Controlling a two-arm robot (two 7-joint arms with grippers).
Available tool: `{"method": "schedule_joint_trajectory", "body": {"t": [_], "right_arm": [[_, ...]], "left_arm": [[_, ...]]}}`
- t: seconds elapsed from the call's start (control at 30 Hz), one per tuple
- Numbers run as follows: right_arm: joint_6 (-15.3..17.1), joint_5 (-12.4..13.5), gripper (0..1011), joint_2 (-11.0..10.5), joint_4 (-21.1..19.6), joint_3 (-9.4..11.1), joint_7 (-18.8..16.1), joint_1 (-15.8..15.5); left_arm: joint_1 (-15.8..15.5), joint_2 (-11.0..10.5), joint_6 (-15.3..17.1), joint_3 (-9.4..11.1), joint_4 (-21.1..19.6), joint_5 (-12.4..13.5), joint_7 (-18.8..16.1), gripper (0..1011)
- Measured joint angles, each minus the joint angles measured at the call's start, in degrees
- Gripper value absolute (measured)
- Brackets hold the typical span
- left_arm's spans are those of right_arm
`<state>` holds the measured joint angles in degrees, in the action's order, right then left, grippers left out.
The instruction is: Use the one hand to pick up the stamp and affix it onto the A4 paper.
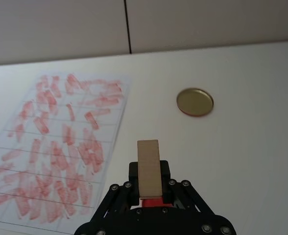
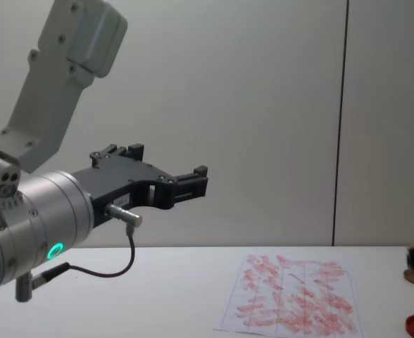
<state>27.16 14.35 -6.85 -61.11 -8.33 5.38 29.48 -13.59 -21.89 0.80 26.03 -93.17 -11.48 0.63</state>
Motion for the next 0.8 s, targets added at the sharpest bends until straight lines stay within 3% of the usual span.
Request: {"method": "schedule_joint_trajectory", "body": {"t": [0.23,0.37,0.6,0.8], "right_arm": [[1.81,-1.45,220,0.33,-8.11,-1.41,-1.12,-2.39],[2.86,-2.38,221,0.88,-10.57,-2.54,-1.82,-3.27],[4.13,-4.11,220,2.29,-11.75,-4.69,-2.66,-4.02],[4.47,-5.6,220,4.05,-9.53,-6.58,-2.89,-3.63]], "left_arm": [[0.0,0.0,0.0,0.0,0.0,0.0,0.0,993],[0.0,0.0,0.0,0.0,0.0,0.0,0.0,993],[0.0,0.0,0.0,0.0,0.0,0.0,0.0,993],[0.0,0.0,0.0,0.0,0.0,0.0,0.0,993]]}}
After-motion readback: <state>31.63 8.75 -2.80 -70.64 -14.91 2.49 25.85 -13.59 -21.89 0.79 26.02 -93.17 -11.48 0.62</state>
